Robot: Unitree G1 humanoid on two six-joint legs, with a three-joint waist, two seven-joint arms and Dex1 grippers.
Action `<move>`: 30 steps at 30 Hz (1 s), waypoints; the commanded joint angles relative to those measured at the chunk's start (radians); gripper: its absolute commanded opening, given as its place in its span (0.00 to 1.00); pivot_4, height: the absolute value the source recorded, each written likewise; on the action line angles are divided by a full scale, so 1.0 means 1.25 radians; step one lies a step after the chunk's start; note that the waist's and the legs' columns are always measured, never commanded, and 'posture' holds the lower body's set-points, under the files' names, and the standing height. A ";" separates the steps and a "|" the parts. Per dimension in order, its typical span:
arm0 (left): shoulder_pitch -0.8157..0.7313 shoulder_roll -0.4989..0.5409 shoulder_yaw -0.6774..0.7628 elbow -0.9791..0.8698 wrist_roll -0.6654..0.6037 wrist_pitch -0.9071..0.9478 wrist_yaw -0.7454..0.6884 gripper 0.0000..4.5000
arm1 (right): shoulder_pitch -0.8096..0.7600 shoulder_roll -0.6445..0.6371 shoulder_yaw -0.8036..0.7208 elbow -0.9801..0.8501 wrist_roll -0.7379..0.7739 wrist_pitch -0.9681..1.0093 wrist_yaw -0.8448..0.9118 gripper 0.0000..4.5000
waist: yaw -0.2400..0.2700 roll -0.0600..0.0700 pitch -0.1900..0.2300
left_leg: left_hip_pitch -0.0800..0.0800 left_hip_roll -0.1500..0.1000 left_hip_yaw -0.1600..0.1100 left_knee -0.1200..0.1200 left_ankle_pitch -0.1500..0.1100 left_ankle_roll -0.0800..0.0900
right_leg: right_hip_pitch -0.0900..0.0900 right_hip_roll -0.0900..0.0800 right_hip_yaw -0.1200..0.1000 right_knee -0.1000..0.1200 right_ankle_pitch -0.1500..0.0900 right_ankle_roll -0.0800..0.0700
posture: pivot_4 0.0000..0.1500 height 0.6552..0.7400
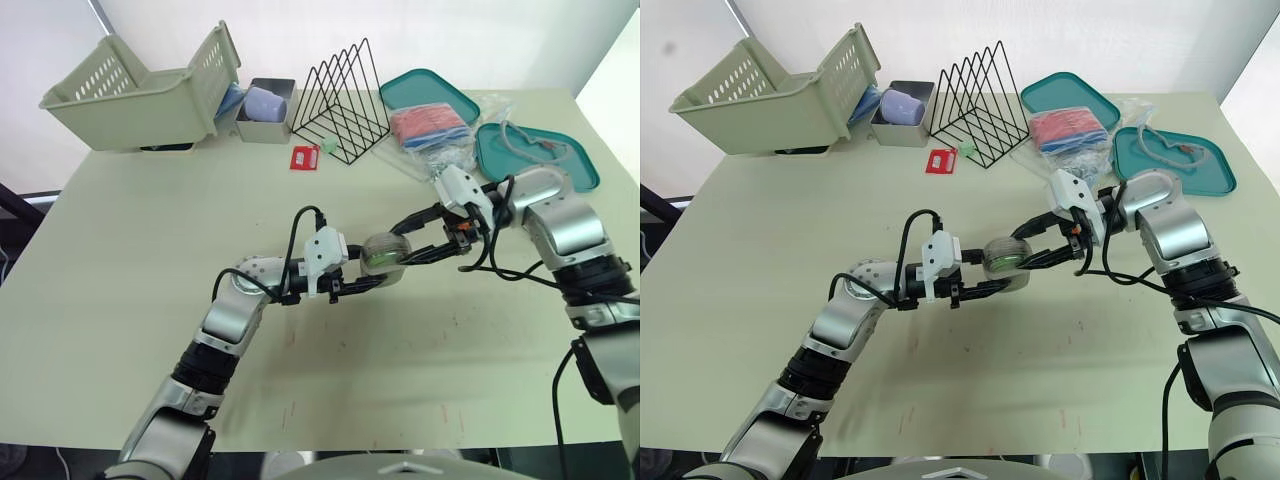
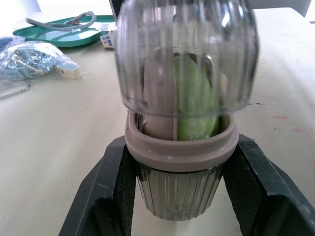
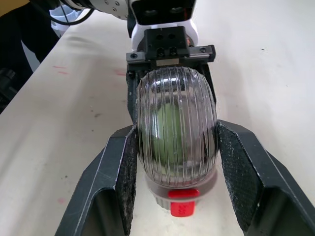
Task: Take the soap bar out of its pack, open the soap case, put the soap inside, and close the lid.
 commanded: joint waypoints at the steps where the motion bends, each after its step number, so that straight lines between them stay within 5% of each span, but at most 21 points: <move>1: -0.003 -0.001 0.010 -0.033 -0.012 -0.002 0.000 0.44 | -0.017 -0.013 -0.006 -0.012 -0.010 -0.023 0.012 0.41 | 0.000 0.000 0.000 | 0.000 0.000 0.000 0.000 0.000 0.000 | 0.000 0.000 0.000 0.000 0.000 0.000 | 1.00 1.00; 30: -0.001 -0.009 0.009 -0.040 -0.010 0.000 0.013 0.44 | -0.025 0.016 0.042 0.036 -0.103 -0.089 0.011 0.41 | 0.000 0.000 0.000 | 0.001 0.000 0.000 0.000 0.000 0.000 | 0.000 0.000 0.000 0.000 0.000 0.000 | 1.00 1.00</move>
